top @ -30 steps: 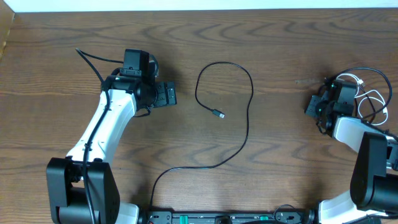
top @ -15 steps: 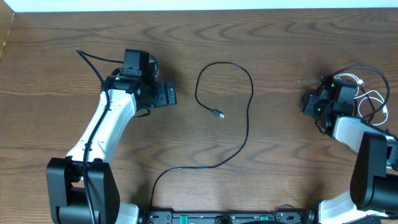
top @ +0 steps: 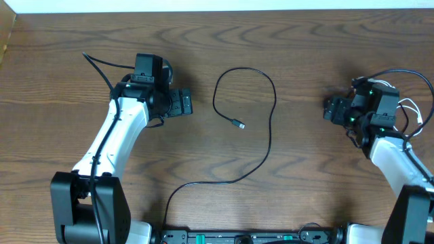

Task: Untangle cables
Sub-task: 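Move the right gripper left toward the remaining black cable at center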

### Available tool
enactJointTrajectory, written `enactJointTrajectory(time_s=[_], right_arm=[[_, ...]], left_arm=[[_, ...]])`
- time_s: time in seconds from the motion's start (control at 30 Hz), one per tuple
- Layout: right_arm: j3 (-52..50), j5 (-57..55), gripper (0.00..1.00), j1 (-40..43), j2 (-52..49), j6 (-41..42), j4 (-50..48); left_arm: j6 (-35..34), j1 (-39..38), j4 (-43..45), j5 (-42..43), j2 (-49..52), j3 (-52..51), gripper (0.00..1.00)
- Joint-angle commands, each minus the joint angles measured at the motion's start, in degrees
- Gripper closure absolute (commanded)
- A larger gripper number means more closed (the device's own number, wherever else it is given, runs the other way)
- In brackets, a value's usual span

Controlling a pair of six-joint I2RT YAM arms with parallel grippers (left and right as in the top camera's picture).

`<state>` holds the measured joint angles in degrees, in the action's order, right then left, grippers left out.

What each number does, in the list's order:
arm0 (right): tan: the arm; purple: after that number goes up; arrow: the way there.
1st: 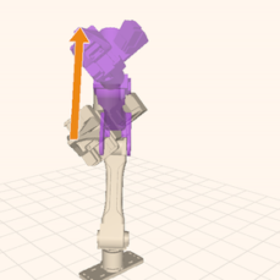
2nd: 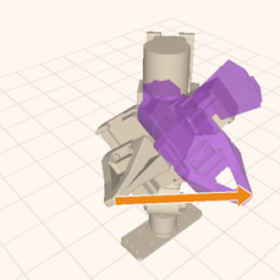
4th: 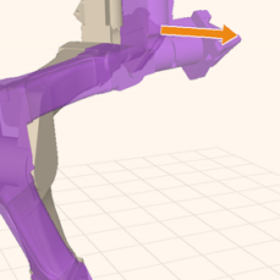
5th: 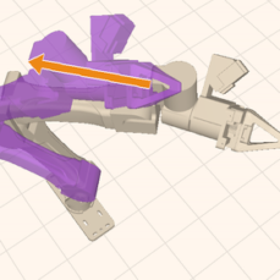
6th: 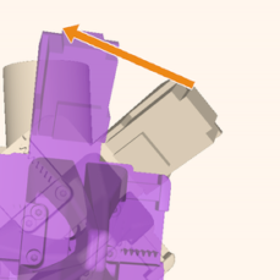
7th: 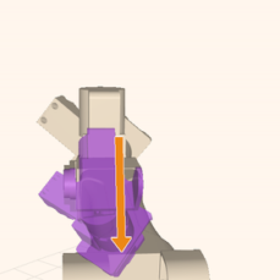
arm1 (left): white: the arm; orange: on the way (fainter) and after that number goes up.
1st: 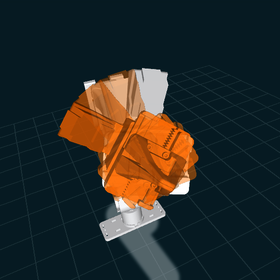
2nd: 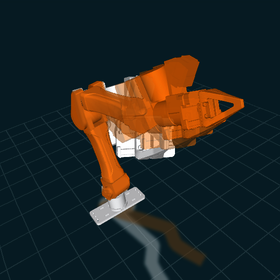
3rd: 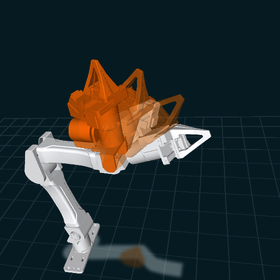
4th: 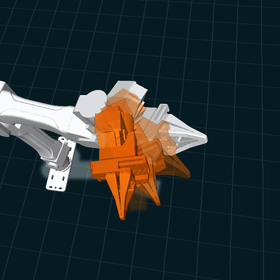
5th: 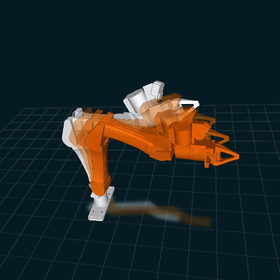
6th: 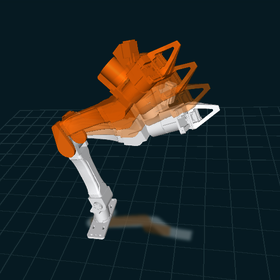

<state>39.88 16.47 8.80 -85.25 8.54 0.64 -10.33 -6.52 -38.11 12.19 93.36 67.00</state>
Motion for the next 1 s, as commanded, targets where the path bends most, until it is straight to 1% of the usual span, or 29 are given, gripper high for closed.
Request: enactJointTrajectory(time_s=[0.0, 0.1, 0.27, 0.37, 0.6, 0.7, 0.97], right_arm=[[-0.17, 7.32, 0.16, -2.99, 0.59, -1.40, -0.02], [-0.17, 7.28, 0.14, -5.60, 0.59, -1.97, -0.24], [-0.17, 7.30, 0.14, -10.49, 0.59, -1.97, -1.20], [-0.17, 7.28, 0.09, -13.70, 0.59, -1.97, -1.84], [-0.17, 6.99, 0.04, -20.41, 0.59, -1.95, -3.10], [-0.20, 6.99, 0.01, -21.86, 0.59, -1.97, -3.50], [-0.20, 7.04, 0.01, -23.96, 0.59, -1.95, -4.48]], left_arm=[[-0.02, 0.09, -0.07, 0.66, 0.22, 0.39, 0.02], [-0.02, 0.09, -0.04, 0.66, 0.22, 0.39, 0.02], [-0.02, 0.09, -0.04, 0.66, 0.22, 0.39, 0.02], [-0.02, 0.09, -0.04, 0.66, 0.22, 0.39, 0.02], [-0.02, 0.09, -0.04, 0.66, 0.22, 0.39, 0.02], [-0.02, 0.09, -0.04, 0.66, 0.22, 0.39, 0.02], [-0.02, 0.09, -0.04, 0.66, 0.22, 0.39, 0.02]])
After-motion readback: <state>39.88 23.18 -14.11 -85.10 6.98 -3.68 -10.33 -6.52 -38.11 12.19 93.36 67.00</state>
